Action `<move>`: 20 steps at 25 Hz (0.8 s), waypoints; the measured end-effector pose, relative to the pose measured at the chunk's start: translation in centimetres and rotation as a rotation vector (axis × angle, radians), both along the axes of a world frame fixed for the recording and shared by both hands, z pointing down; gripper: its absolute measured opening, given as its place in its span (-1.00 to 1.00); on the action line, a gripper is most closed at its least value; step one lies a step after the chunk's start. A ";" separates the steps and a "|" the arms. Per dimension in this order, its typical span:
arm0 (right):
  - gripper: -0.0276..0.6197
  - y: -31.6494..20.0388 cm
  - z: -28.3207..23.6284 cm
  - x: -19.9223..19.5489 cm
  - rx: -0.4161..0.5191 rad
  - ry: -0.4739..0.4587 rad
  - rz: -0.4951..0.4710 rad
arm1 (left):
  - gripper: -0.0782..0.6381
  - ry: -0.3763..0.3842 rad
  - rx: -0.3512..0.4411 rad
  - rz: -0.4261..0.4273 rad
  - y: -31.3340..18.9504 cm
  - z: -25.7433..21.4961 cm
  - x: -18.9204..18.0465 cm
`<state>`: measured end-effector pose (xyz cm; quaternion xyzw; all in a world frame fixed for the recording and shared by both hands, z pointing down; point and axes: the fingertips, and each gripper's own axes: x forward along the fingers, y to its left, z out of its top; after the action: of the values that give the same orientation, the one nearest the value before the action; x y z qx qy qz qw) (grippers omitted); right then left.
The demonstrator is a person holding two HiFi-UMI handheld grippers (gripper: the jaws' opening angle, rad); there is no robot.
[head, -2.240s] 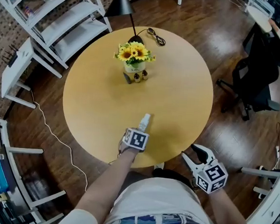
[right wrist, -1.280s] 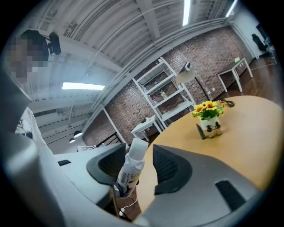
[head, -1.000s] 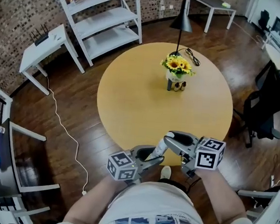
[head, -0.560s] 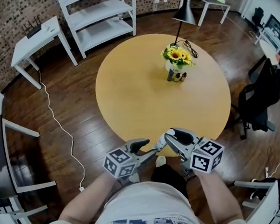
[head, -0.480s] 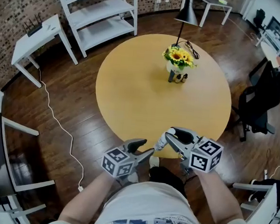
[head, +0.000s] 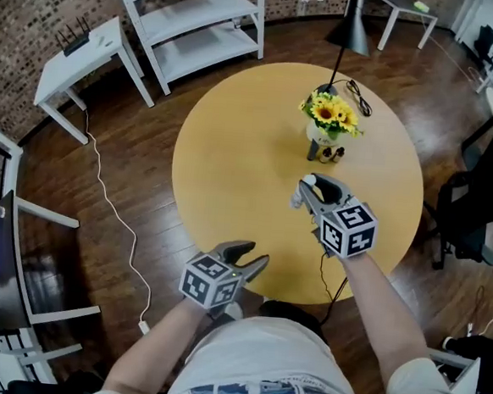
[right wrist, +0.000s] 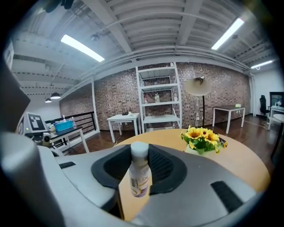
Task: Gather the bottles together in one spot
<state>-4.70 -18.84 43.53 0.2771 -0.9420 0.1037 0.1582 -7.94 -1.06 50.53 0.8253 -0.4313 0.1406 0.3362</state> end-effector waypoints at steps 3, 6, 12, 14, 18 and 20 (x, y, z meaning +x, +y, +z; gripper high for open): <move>-0.53 -5.0 0.7 -1.4 0.041 0.007 0.010 | -0.24 -0.006 -0.026 -0.031 -1.6 0.3 0.1; -0.53 -9.4 2.7 -2.7 0.064 0.026 0.019 | -0.24 -0.017 -0.072 -0.071 -2.0 1.2 0.1; -0.52 -16.8 7.2 -4.0 0.054 0.043 0.093 | -0.24 0.002 -0.156 -0.208 -1.2 2.4 -1.5; -0.52 -18.0 8.5 -4.6 0.070 0.063 0.101 | -0.24 0.013 -0.174 -0.247 -0.6 2.8 -2.0; -0.52 -18.9 10.7 -5.5 0.102 0.116 0.105 | -0.24 0.027 -0.193 -0.293 0.1 3.2 -2.7; -0.52 -19.3 11.4 -5.6 0.115 0.124 0.117 | -0.24 0.038 -0.196 -0.303 0.2 3.1 -2.7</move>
<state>-10.26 -38.14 54.90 0.3460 -0.9171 0.0412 0.1937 -10.66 -0.86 53.67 0.7168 -0.5283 0.1142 0.4406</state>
